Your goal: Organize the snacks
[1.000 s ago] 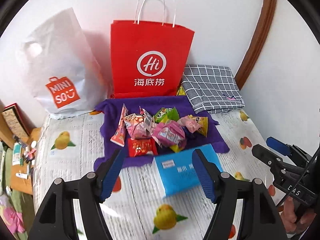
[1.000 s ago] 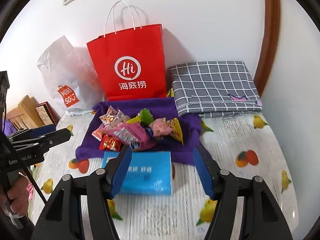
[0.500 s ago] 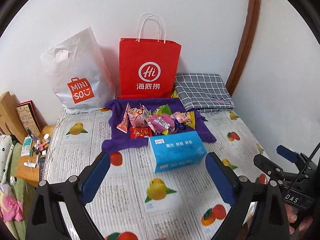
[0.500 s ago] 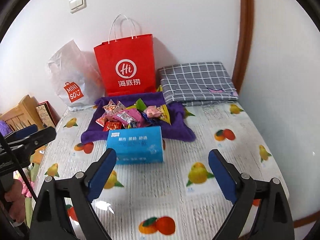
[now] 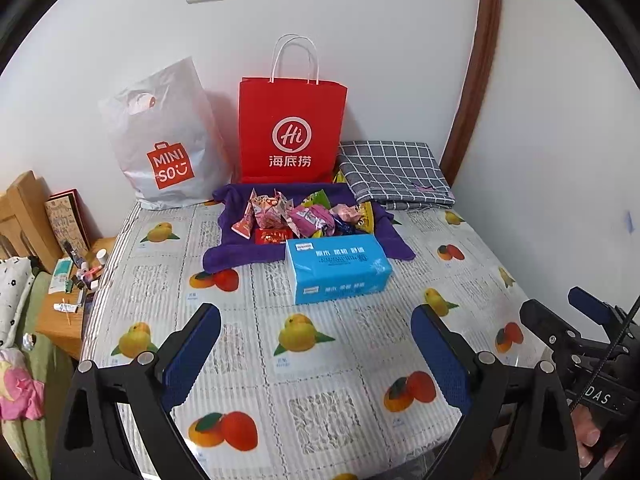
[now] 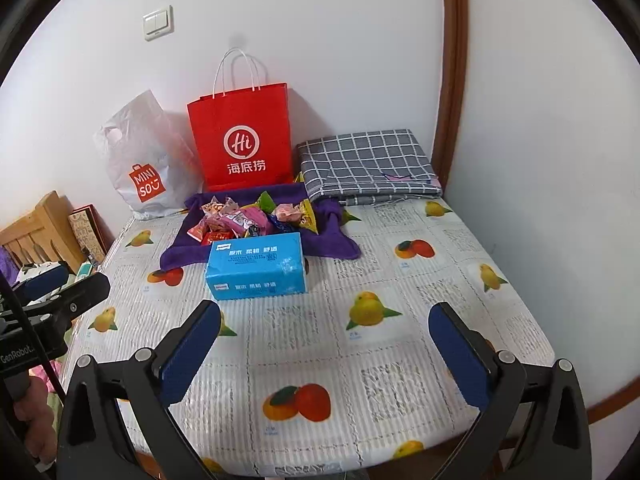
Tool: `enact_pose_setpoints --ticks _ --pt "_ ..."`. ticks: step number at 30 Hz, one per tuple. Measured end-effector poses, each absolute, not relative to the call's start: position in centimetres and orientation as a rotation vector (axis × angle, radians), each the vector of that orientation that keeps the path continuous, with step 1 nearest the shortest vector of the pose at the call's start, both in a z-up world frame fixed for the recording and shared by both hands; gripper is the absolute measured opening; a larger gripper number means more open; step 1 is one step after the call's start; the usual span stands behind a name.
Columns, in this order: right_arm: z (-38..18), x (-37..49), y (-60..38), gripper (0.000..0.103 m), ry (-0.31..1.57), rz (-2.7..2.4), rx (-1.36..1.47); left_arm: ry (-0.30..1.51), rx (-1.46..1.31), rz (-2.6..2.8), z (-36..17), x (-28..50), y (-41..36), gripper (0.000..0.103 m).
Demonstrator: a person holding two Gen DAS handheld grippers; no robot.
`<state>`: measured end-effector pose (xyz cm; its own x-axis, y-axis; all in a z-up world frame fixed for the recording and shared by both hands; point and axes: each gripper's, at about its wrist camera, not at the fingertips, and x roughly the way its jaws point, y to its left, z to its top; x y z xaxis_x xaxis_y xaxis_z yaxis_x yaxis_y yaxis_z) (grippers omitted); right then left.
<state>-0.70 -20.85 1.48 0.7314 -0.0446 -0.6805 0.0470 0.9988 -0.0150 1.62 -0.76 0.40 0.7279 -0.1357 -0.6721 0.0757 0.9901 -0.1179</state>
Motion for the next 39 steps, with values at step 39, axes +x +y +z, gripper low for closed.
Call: enact_pose_setpoints --ticks 39 --pt "2.3 -5.3 -21.2 0.102 0.702 -0.047 0.007 0.706 -0.074 -0.132 1.3 -2.2 -1.9 0.096"
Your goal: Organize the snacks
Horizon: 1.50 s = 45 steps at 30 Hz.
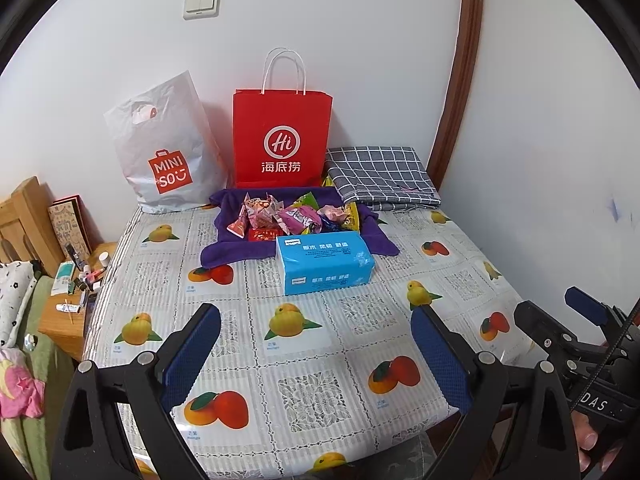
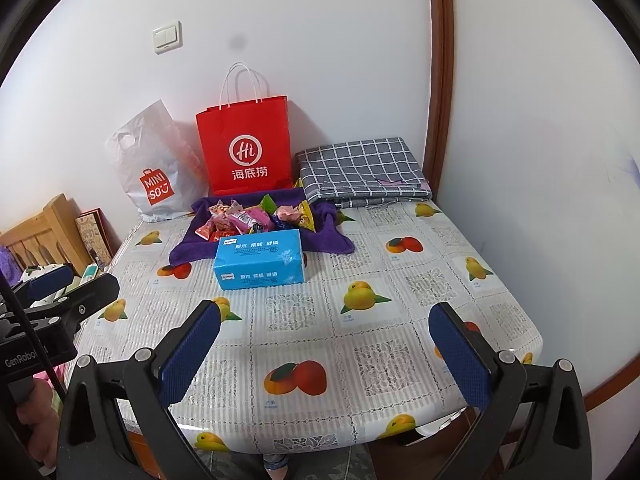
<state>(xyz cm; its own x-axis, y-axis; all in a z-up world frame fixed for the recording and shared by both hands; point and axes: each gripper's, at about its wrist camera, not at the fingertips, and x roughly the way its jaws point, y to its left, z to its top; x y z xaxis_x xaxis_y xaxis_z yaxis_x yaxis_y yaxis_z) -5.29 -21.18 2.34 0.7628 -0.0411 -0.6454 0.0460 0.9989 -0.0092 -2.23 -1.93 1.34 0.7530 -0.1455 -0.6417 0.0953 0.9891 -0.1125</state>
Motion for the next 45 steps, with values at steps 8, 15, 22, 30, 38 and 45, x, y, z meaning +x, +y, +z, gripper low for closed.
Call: enact_pose_setpoints --ticks 8,15,22,30,38,45 --pt "2.40 -5.45 -21.11 0.102 0.700 -0.045 0.008 0.708 -0.075 -0.136 1.34 -2.12 -2.09 0.096" --pt "2.31 -5.68 -21.23 0.102 0.698 -0.045 0.012 0.709 -0.076 -0.138 1.28 -2.14 -2.20 0.096" --pt "2.33 -5.69 -21.23 0.102 0.699 -0.045 0.011 0.709 -0.076 -0.138 1.20 -2.10 -2.32 0.096" --pt "2.35 -5.83 -21.16 0.102 0.697 -0.045 0.012 0.708 -0.076 -0.139 1.25 -2.14 -2.24 0.096" --pt "2.41 -6.00 -21.15 0.102 0.695 -0.041 0.016 0.706 -0.077 -0.139 1.14 -2.18 -2.31 0.096" --pt "2.56 -6.28 -21.03 0.102 0.686 -0.034 0.024 0.706 -0.081 -0.138 1.11 -2.21 -2.28 0.096"
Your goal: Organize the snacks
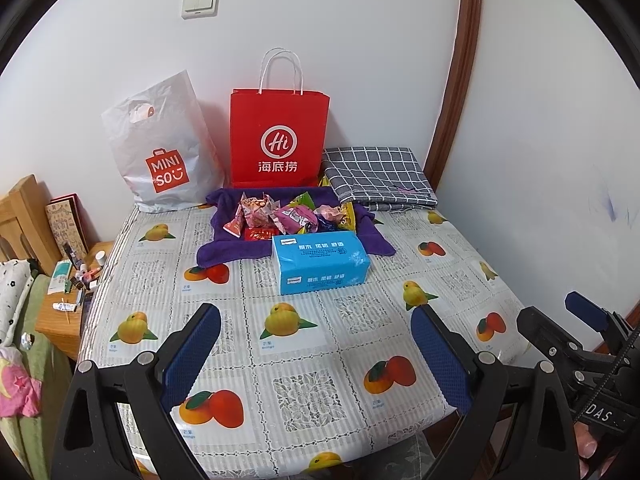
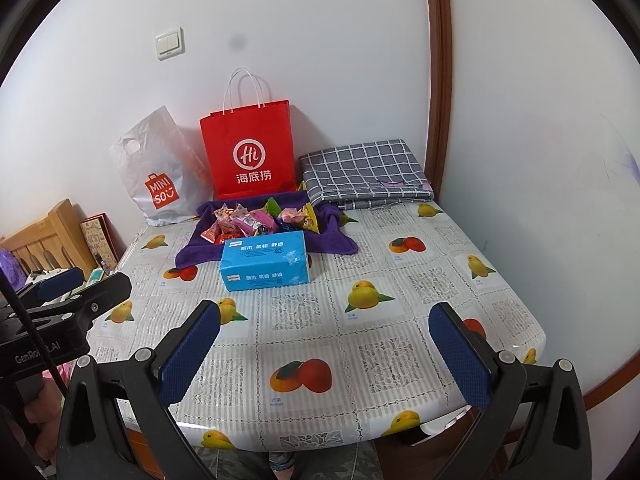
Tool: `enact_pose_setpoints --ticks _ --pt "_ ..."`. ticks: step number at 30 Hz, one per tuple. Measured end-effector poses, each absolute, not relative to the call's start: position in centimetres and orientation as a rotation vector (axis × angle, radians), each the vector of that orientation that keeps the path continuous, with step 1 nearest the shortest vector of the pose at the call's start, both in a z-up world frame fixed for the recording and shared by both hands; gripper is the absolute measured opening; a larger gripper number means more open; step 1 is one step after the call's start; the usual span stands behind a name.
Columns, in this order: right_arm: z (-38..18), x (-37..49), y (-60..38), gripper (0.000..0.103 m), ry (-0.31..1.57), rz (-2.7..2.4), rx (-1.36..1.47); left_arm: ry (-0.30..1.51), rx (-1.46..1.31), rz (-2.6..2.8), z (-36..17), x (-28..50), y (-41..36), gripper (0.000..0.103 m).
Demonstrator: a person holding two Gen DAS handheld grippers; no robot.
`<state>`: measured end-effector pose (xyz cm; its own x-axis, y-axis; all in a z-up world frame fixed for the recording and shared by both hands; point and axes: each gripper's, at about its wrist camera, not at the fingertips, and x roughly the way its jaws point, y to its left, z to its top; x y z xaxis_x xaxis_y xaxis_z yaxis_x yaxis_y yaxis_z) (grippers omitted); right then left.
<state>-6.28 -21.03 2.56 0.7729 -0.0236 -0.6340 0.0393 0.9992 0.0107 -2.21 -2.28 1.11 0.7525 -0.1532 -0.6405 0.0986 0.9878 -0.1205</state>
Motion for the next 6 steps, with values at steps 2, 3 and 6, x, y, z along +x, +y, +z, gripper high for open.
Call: enact_pose_setpoints --ticks 2,3,6 --pt "2.50 -6.26 -20.90 0.102 0.687 -0.035 0.022 0.706 -0.081 -0.137 1.00 -2.04 -2.38 0.096" --pt "2.45 -6.25 -20.93 0.102 0.687 -0.035 0.021 0.706 -0.081 -0.136 1.02 -2.09 -2.35 0.096" --pt "2.20 -6.11 -20.91 0.102 0.689 -0.033 0.025 0.702 -0.075 -0.121 0.82 -1.88 -2.39 0.096"
